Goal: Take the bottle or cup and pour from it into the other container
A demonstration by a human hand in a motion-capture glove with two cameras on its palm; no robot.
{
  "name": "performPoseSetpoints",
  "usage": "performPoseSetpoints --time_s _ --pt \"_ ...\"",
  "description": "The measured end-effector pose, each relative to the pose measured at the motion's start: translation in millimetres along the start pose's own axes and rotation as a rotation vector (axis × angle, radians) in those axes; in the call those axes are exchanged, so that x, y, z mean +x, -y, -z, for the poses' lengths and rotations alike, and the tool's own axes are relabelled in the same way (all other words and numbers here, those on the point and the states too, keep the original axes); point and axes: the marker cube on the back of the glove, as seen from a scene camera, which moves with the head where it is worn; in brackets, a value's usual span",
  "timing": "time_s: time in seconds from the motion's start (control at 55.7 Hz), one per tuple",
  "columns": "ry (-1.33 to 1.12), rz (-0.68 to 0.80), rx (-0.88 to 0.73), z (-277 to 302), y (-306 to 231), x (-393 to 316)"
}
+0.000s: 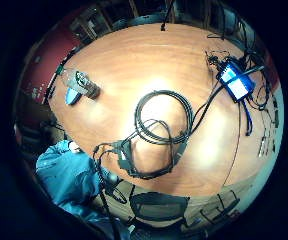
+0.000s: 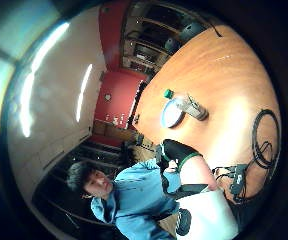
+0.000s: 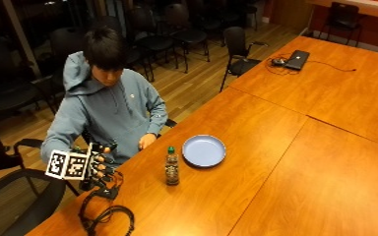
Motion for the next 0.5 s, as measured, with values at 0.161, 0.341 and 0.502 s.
performPoseSetpoints --time_s 0.161,0.341,0.502 --pt "-0.033 -0.012 -0.044 -2 12 -4" --pt "-0.065 -0.014 -0.084 -15 24 -7" --pt "-0.070 -0.003 -0.126 -32 36 -12"
